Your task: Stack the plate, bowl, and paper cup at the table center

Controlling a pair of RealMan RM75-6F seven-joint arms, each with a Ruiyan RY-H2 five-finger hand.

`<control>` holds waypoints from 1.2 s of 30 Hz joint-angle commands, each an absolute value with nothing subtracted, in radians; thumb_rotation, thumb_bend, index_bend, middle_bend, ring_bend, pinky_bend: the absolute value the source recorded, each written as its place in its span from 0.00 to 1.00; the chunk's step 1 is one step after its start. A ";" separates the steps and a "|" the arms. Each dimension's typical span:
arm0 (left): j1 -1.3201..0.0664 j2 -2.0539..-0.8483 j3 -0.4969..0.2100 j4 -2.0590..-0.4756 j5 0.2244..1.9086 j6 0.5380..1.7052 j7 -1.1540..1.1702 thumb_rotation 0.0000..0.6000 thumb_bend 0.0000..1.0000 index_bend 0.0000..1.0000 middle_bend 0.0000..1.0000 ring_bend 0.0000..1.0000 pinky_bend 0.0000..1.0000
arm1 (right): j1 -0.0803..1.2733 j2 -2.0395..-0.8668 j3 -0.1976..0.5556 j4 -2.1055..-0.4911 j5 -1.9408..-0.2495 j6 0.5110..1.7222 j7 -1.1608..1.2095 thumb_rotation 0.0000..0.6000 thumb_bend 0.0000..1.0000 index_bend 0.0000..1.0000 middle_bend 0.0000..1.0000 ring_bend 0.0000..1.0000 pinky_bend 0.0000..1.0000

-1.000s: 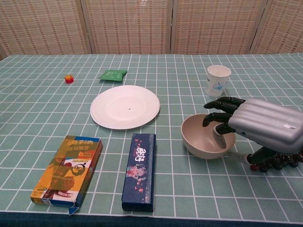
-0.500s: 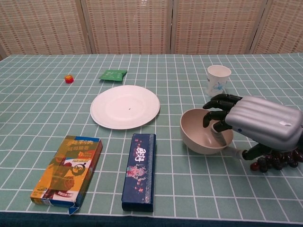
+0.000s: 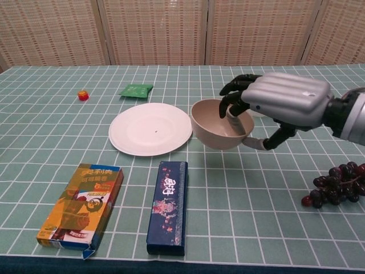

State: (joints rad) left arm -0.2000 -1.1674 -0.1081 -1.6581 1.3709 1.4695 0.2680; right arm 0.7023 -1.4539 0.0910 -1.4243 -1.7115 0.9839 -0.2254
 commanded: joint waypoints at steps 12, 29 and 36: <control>-0.193 -1.153 -0.105 -1.683 1.390 1.478 0.294 1.00 0.11 0.17 0.33 0.35 0.49 | 0.939 -1.553 0.229 -1.321 -1.508 0.720 -0.276 1.00 0.40 0.61 0.27 0.11 0.07; -0.177 -1.141 -0.096 -1.695 1.401 1.487 0.303 1.00 0.11 0.16 0.32 0.35 0.49 | 1.128 -1.748 0.248 -1.046 -1.391 0.574 -0.274 1.00 0.40 0.61 0.25 0.11 0.07; -0.170 -1.139 -0.093 -1.691 1.401 1.488 0.299 1.00 0.11 0.16 0.32 0.35 0.49 | 1.159 -1.792 0.248 -0.984 -1.342 0.555 -0.276 1.00 0.39 0.61 0.23 0.11 0.07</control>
State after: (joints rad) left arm -0.1699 -1.1388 -0.0925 -1.6914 1.4008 1.4875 0.2989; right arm 1.1556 -1.7878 0.2491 -0.9887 -1.3467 0.5561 -0.2741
